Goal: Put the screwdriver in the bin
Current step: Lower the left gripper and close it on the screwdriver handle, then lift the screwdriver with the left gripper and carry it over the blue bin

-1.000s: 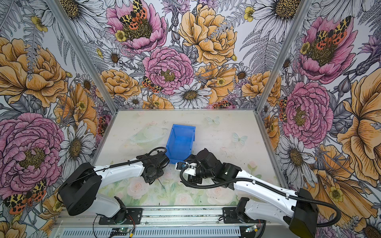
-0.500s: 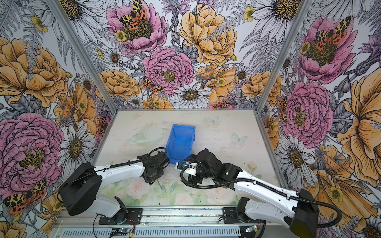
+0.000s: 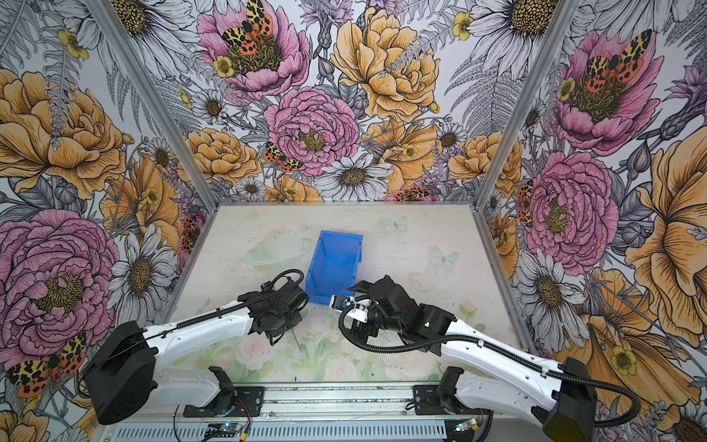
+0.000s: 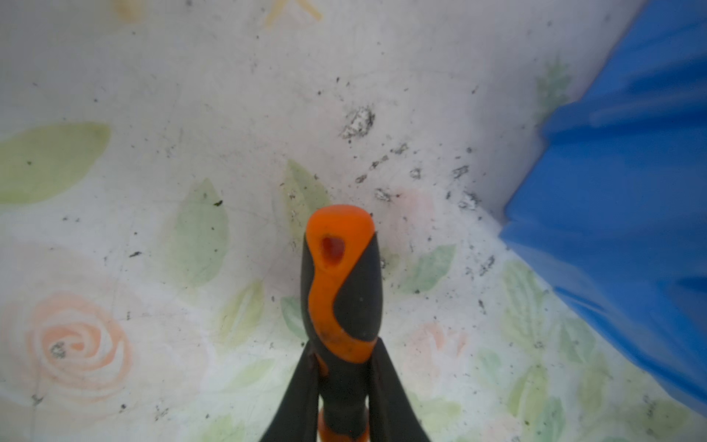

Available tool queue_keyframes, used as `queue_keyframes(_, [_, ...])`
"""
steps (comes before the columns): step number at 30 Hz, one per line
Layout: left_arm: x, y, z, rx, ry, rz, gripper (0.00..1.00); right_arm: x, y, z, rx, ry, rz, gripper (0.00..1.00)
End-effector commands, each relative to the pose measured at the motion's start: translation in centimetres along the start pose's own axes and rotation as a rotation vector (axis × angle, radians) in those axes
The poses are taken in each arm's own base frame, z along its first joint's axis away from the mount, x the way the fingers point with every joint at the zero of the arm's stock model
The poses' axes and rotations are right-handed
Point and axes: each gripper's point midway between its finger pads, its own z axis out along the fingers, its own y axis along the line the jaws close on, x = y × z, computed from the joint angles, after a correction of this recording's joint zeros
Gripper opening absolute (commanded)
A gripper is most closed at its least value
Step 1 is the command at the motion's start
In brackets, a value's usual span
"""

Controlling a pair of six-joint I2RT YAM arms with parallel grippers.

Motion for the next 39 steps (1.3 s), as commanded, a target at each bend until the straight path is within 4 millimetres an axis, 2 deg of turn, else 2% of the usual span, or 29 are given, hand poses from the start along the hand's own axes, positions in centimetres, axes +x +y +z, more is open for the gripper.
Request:
queue_keyframes(1, [-2.2, -0.8, -1.9, 0.061, -0.095, 0.005, 0.08, -1.3, -2.2, -0.9, 0.108, -0.039, 0.057, 0.99])
queue_keyframes(4, [-3.9, -1.6, -3.9, 0.120, -0.163, -0.006, 0.08, -1.9, -3.3, -1.2, 0.147, -0.053, 0.090, 0.99])
queue_keyframes(7, [-5.4, -2.5, -5.9, 0.170, -0.215, 0.008, 0.09, -2.2, -5.2, -1.8, 0.227, -0.046, 0.136, 1.00])
queue_keyframes(14, [-8.2, -5.7, -9.9, 0.255, -0.303, 0.120, 0.08, -1.4, -8.2, -3.5, 0.308, -0.092, 0.283, 1.00])
queue_keyframes(16, [-9.0, -7.1, -10.9, 0.269, -0.323, 0.167, 0.08, -1.1, -8.1, -3.7, 0.311, -0.097, 0.305, 0.99])
queue_keyframes(17, [-9.2, -7.9, -11.2, 0.274, -0.327, 0.188, 0.09, -0.3, -8.9, -4.0, 0.339, -0.088, 0.328, 0.99])
queue_keyframes(19, [-9.9, -9.6, -12.0, 0.286, -0.339, 0.238, 0.09, 0.3, -9.2, -4.2, 0.359, -0.084, 0.359, 0.99])
queue_keyframes(22, [-10.5, -12.5, -12.6, 0.296, -0.348, 0.315, 0.09, 1.1, -9.6, -4.8, 0.389, -0.087, 0.406, 0.99])
queue_keyframes(25, [-10.5, -15.5, -12.2, 0.293, -0.345, 0.407, 0.09, 1.8, -10.1, -5.7, 0.441, -0.093, 0.449, 1.00])
queue_keyframes(31, [-10.2, -20.2, -9.3, 0.269, -0.307, 0.539, 0.10, 3.4, -10.0, -6.9, 0.487, -0.098, 0.504, 0.99])
queue_keyframes(39, [-11.0, -23.5, -4.3, 0.226, -0.255, 0.612, 0.09, 4.7, -9.2, -6.7, 0.472, -0.071, 0.533, 0.99])
